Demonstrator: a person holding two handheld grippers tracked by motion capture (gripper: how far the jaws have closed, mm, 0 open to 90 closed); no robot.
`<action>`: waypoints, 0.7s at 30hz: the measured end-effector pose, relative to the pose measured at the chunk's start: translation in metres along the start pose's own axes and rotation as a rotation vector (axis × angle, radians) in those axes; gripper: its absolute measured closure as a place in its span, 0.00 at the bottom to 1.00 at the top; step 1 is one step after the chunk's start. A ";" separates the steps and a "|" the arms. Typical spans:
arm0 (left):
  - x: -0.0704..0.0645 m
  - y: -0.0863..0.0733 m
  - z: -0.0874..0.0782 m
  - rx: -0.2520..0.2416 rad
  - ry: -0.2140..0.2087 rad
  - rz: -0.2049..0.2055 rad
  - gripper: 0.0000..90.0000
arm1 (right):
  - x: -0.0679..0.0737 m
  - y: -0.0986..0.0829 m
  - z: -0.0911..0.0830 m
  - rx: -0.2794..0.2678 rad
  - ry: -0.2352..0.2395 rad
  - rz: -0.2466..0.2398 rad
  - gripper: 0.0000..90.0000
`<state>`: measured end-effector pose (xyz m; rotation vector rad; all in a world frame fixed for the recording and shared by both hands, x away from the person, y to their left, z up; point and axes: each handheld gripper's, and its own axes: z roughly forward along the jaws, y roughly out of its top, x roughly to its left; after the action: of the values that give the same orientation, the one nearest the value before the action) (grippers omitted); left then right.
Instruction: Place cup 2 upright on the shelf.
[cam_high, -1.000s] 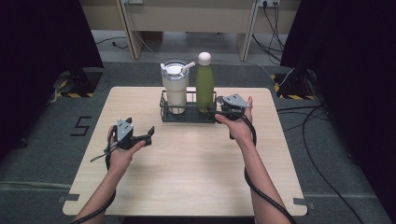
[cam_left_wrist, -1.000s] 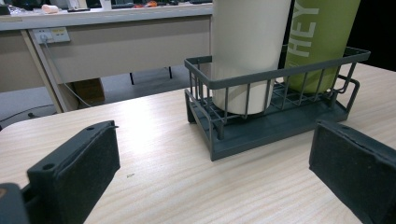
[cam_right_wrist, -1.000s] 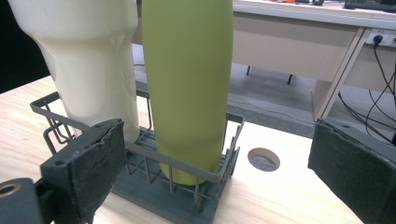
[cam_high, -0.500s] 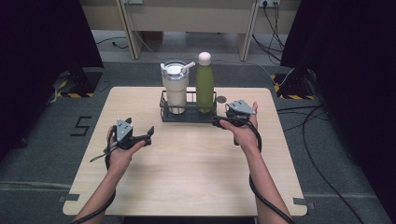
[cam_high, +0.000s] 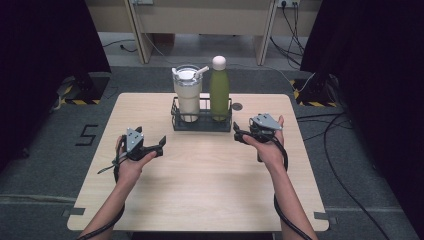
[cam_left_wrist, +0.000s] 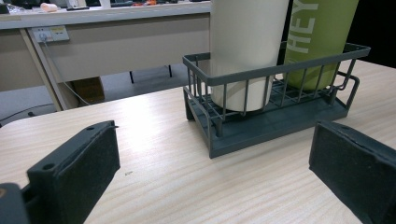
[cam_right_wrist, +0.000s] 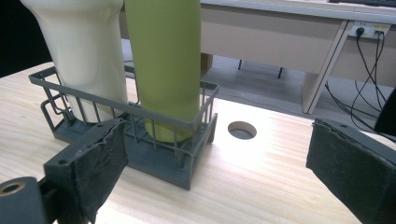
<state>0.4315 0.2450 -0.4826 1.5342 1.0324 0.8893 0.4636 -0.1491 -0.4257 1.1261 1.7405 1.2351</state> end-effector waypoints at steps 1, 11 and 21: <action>0.000 0.000 0.000 0.002 0.000 0.000 0.01 | -0.001 -0.001 -0.002 0.001 0.000 0.002 0.06; 0.000 -0.001 0.000 0.004 -0.001 0.002 0.01 | -0.005 -0.011 -0.014 0.006 -0.009 0.011 0.07; -0.001 -0.001 0.000 0.005 0.000 0.001 0.01 | -0.009 -0.026 -0.027 0.014 -0.026 0.016 0.07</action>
<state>0.4312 0.2445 -0.4839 1.5391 1.0349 0.8876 0.4365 -0.1710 -0.4427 1.1620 1.7268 1.2146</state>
